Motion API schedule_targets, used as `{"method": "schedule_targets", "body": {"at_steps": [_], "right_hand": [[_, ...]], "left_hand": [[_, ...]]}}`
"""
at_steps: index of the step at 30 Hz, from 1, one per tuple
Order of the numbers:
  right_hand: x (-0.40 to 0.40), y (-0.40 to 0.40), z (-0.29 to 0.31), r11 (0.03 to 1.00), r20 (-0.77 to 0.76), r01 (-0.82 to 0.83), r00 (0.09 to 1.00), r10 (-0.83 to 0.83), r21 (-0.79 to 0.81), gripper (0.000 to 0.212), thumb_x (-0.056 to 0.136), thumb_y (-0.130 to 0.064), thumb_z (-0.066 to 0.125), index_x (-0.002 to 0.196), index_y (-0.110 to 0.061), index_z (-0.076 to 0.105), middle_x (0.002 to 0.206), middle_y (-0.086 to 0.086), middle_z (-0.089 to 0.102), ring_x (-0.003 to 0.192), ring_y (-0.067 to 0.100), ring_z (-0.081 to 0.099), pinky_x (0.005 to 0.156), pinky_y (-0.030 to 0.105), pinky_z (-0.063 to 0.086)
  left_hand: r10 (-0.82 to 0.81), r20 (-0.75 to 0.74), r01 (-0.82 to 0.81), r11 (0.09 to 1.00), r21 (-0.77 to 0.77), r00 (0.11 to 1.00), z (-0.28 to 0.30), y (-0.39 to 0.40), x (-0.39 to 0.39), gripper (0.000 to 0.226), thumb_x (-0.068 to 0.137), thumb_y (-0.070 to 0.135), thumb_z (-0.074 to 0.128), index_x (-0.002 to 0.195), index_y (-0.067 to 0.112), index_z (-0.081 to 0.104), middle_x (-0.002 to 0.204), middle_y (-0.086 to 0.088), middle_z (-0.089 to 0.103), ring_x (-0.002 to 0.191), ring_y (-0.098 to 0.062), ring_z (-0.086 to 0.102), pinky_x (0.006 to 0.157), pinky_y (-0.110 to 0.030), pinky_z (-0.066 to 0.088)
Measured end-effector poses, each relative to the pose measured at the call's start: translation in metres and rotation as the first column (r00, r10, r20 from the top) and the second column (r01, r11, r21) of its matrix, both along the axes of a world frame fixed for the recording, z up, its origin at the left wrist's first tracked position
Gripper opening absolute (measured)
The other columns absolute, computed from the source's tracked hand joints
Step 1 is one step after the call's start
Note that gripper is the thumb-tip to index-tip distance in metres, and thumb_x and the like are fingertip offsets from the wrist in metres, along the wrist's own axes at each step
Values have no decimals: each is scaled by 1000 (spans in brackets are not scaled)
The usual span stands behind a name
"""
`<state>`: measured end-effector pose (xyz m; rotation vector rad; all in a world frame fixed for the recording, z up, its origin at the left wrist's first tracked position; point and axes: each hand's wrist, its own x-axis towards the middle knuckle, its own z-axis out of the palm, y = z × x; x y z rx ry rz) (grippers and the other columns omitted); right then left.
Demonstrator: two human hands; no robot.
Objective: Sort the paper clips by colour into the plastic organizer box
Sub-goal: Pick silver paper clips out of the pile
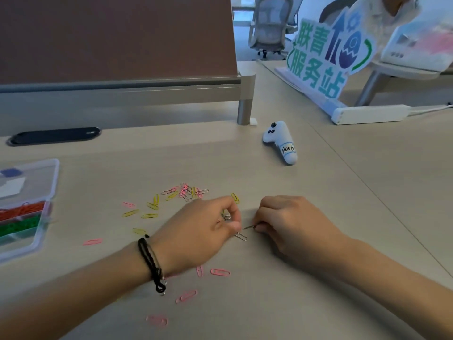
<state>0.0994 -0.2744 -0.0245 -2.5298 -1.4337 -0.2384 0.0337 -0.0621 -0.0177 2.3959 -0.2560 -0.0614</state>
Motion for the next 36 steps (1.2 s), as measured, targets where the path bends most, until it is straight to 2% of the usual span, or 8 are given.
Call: {"method": "schedule_targets", "body": {"at_steps": [6,9,17,19,21,24,27,36], "right_hand": [[-5,5,12,964,220,-15,973,76,-266,34,49,-2,83,58,-13,52,56,4,47,41,25,43,36,27,28],[-5,9,12,951,230,-39,966,114,-305,34,44,1,80,55,-13,50,52,5,47,37,26,43,35,28,25],[17,6,27,954,-302,287,905,-299,-86,11,79,-22,66,79,-24,77,68,-9,70,67,10,62,66,26,50],[21,3,33,929,-517,370,796,-314,6,13,81,-17,71,80,-25,80,67,-14,71,65,2,64,65,17,50],[20,2,42,908,-664,402,712,-230,116,14,83,-10,73,77,-21,81,65,-6,72,60,4,63,67,22,52],[14,11,61,898,-732,346,680,-42,270,15,82,-2,75,80,-15,81,68,4,73,62,11,65,67,26,54],[6,30,70,940,-626,178,778,48,292,17,83,-3,77,87,-18,82,76,-5,74,71,8,70,72,29,57],[1,34,85,955,-572,104,817,76,276,18,89,-9,72,101,-20,80,88,-13,77,85,-1,71,79,14,54]], "left_hand": [[-252,286,31,798,602,925,-9,-6,-1,21,94,47,56,101,28,56,67,0,62,62,-24,61,51,-32,43],[-362,248,61,664,745,899,-6,-9,1,33,58,17,86,71,18,56,42,2,44,31,-23,43,39,-20,8],[-404,175,79,539,839,898,-5,-17,8,34,53,0,68,75,16,48,44,2,44,32,-20,44,44,-23,11],[-261,170,82,735,673,950,-3,-11,11,21,80,10,58,86,18,40,54,1,44,44,-23,42,42,-30,23],[-50,-133,57,997,48,990,-1,-4,15,7,92,21,43,85,22,41,56,7,41,47,-17,36,46,-32,33],[-216,-606,-381,607,-697,766,3,-5,16,12,85,16,36,79,21,45,56,1,27,42,-9,17,38,-18,13],[-382,-660,-534,391,-750,647,6,-13,16,22,85,24,35,70,17,50,60,1,27,46,-8,17,37,-17,11],[-336,-701,-628,310,-713,629,15,-17,22,25,84,28,49,64,18,40,62,-2,43,44,-7,30,30,-13,14]]}}
